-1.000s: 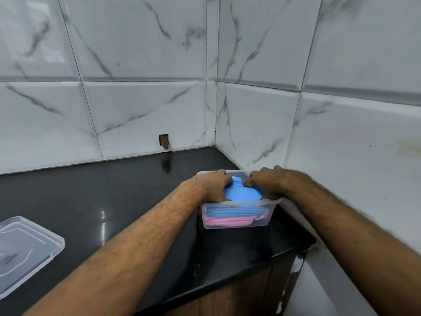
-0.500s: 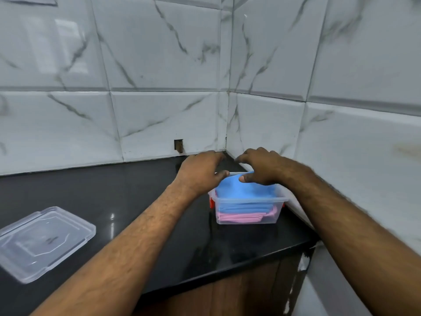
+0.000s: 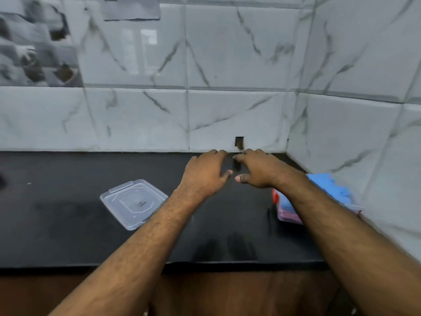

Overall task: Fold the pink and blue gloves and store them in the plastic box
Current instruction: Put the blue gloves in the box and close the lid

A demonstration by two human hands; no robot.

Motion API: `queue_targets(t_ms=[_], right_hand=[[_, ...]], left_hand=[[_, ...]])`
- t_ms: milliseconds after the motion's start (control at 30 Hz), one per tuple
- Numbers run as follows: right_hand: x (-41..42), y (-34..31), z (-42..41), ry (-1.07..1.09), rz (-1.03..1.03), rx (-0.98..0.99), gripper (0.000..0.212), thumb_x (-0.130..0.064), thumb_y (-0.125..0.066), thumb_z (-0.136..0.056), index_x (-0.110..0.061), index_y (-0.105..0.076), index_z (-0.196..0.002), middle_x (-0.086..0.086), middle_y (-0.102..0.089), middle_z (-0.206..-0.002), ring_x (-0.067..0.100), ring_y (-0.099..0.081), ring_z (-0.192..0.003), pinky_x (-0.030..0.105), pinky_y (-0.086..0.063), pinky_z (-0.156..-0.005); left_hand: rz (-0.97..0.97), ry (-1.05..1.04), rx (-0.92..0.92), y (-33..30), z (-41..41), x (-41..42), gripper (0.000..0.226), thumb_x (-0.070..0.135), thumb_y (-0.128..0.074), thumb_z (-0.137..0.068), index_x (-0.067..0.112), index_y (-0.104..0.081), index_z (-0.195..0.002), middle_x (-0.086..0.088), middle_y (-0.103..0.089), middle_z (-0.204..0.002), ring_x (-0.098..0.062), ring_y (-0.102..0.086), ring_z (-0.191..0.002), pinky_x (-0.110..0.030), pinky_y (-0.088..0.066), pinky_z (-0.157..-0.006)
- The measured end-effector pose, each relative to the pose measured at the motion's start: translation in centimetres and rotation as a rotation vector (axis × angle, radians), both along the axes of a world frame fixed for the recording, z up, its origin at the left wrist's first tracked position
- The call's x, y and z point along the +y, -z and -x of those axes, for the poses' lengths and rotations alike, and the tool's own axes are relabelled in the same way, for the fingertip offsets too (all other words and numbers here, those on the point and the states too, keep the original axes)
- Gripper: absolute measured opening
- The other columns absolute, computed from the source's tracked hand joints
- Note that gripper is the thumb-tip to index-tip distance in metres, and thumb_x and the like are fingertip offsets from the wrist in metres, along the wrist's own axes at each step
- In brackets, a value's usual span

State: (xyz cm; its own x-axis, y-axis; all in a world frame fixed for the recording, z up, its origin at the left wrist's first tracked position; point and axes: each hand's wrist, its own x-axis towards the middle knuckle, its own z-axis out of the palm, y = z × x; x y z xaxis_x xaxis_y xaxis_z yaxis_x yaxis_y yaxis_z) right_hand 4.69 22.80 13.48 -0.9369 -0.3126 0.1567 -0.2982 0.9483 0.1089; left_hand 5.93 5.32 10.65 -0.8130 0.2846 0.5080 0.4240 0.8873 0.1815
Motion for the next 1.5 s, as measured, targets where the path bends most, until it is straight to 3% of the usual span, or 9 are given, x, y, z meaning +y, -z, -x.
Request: queue_targets(t_ms=[300,433,667,800,1000,1133,1267,1367,1500], right_hand=[[-8.9,4.0,1.6,-0.163,0.032,-0.070,0.072,-0.049,-0.059,-0.097,-0.026,-0.028,-0.158,0.005,-0.037,-0.157,0.027,-0.038,-0.142,0.046,-0.038,-0.110],[-12.5,7.1,2.1,-0.220,0.037,-0.117,0.073,-0.049,-0.058,-0.097,-0.025,-0.027,-0.159,0.005,-0.036,-0.157,0.027,-0.039,-0.141,0.046,-0.040,-0.109],[-15.1,11.3,3.7,-0.263,0.218,-0.206,0.071,-0.051,-0.059,-0.096,-0.026,-0.031,-0.156,0.002,-0.040,-0.151,0.026,-0.044,-0.135,0.046,-0.043,-0.107],[-14.8,13.8,4.3,-0.283,0.328,-0.112,0.056,-0.056,-0.046,-0.100,-0.031,-0.041,-0.150,-0.004,-0.047,-0.146,0.022,-0.044,-0.132,0.043,-0.037,-0.105],[-14.5,14.9,5.3,-0.287,0.557,-0.120,0.063,-0.041,-0.062,-0.097,-0.027,-0.038,-0.154,-0.005,-0.048,-0.140,0.017,-0.054,-0.125,0.041,-0.045,-0.106],[-14.1,15.2,5.9,-0.260,0.750,-0.129,0.068,-0.031,-0.070,-0.094,-0.027,-0.037,-0.153,-0.009,-0.043,-0.130,0.010,-0.057,-0.106,0.037,-0.053,-0.097],[-13.9,15.2,6.1,-0.196,0.925,-0.026,0.072,-0.034,-0.074,-0.091,-0.023,-0.038,-0.153,-0.006,-0.037,-0.126,0.014,-0.055,-0.108,0.033,-0.051,-0.096],[-13.3,14.7,5.7,-0.087,1.098,0.062,0.079,-0.048,-0.072,-0.089,-0.018,-0.037,-0.153,-0.002,-0.035,-0.131,0.015,-0.049,-0.121,0.031,-0.046,-0.100],[-12.4,14.1,4.7,0.031,1.215,0.108,0.086,-0.066,-0.056,-0.090,-0.016,-0.030,-0.156,0.008,-0.032,-0.151,0.024,-0.040,-0.138,0.044,-0.039,-0.114]], left_hand=[[-0.059,-0.239,-0.057,4.1,-1.3,-8.1,0.051,0.045,-0.059,-0.097,0.020,-0.054,-0.142,-0.002,-0.064,-0.132,-0.025,-0.061,-0.122,-0.044,-0.046,-0.101],[0.016,-0.353,-0.085,7.6,-1.7,-10.6,0.048,0.045,-0.057,-0.097,0.020,-0.055,-0.139,-0.003,-0.061,-0.131,-0.026,-0.055,-0.124,-0.042,-0.044,-0.101],[0.014,-0.545,-0.091,12.0,-1.7,-12.8,0.041,0.055,-0.058,-0.096,0.017,-0.064,-0.109,-0.004,-0.061,-0.113,-0.025,-0.056,-0.106,-0.038,-0.044,-0.089],[0.049,-0.517,-0.056,12.7,-0.6,-12.9,0.035,0.049,-0.051,-0.103,0.016,-0.062,-0.103,-0.004,-0.060,-0.109,-0.025,-0.057,-0.102,-0.037,-0.043,-0.089],[0.112,-0.446,0.011,12.3,0.7,-12.1,0.014,0.025,-0.048,-0.105,0.016,-0.057,-0.110,-0.003,-0.058,-0.111,-0.023,-0.057,-0.102,-0.035,-0.041,-0.090],[0.145,-0.424,0.168,11.6,0.1,-11.3,0.007,0.014,-0.050,-0.101,0.014,-0.057,-0.102,-0.004,-0.060,-0.101,-0.023,-0.059,-0.088,-0.036,-0.044,-0.077],[-0.048,-0.251,0.379,11.0,-1.2,-10.9,0.019,0.011,-0.040,-0.101,0.008,-0.058,-0.094,-0.008,-0.061,-0.094,-0.025,-0.056,-0.071,-0.040,-0.046,-0.061],[-0.424,-0.143,0.284,11.2,-2.5,-10.6,0.007,0.021,-0.038,-0.106,0.024,-0.042,-0.102,0.004,-0.060,-0.096,-0.020,-0.057,-0.067,-0.038,-0.046,-0.057],[-0.798,-0.093,0.235,11.4,-2.0,-9.9,0.014,0.039,-0.035,-0.111,0.030,-0.039,-0.102,0.006,-0.073,-0.087,-0.010,-0.074,-0.078,-0.035,-0.057,-0.065]])
